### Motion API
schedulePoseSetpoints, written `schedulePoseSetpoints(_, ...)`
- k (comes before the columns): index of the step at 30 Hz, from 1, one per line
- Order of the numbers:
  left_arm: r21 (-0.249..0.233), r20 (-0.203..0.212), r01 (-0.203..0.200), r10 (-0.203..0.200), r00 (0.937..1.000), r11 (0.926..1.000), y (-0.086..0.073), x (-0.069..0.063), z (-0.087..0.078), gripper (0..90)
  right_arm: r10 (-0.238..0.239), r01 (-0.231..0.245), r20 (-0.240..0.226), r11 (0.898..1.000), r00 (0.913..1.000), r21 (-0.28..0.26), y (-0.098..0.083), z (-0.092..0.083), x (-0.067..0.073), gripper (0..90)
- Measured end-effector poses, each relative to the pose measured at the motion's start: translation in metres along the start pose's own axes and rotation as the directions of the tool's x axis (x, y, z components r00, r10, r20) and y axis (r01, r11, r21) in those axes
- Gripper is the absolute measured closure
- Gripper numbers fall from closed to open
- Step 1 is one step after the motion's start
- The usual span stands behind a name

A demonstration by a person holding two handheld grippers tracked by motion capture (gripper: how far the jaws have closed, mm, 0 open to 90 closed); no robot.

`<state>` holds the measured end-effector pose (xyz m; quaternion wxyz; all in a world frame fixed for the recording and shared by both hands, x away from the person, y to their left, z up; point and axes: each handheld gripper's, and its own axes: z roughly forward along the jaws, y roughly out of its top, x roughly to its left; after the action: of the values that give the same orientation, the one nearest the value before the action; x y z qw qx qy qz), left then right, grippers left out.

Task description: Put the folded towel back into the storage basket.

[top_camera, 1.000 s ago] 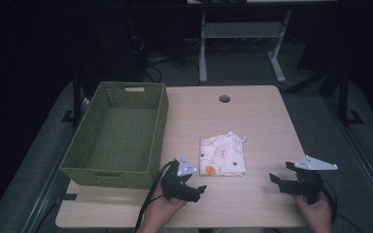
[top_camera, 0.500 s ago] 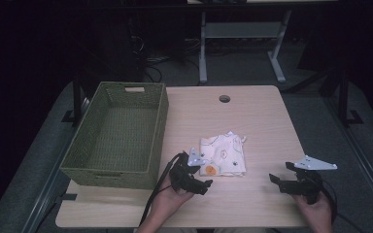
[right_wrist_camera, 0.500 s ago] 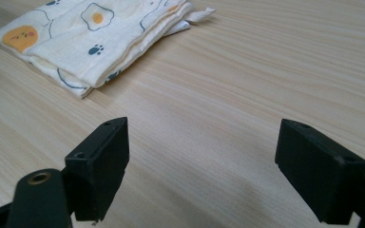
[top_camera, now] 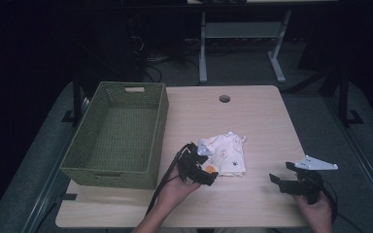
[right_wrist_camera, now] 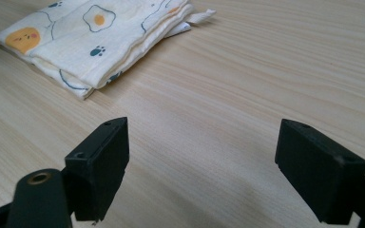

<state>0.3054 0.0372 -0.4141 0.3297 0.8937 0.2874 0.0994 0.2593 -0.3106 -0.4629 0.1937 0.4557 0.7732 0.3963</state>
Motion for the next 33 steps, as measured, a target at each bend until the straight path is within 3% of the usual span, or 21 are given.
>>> schedulePoseSetpoints(16,0.025,-0.001,0.007,-0.007,1.0000,0.9997,0.020,0.007,0.018,23.5,0.005,-0.005,-0.006,1.000,1.0000,-0.009,0.000,-0.001,-0.001,18.0)
schedulePoseSetpoints(33,0.091,-0.002,-0.005,0.006,1.0000,0.9958,0.050,0.013,0.046,28.4,0.010,-0.011,-0.013,1.000,0.9999,-0.015,0.000,-0.002,-0.002,18.0)
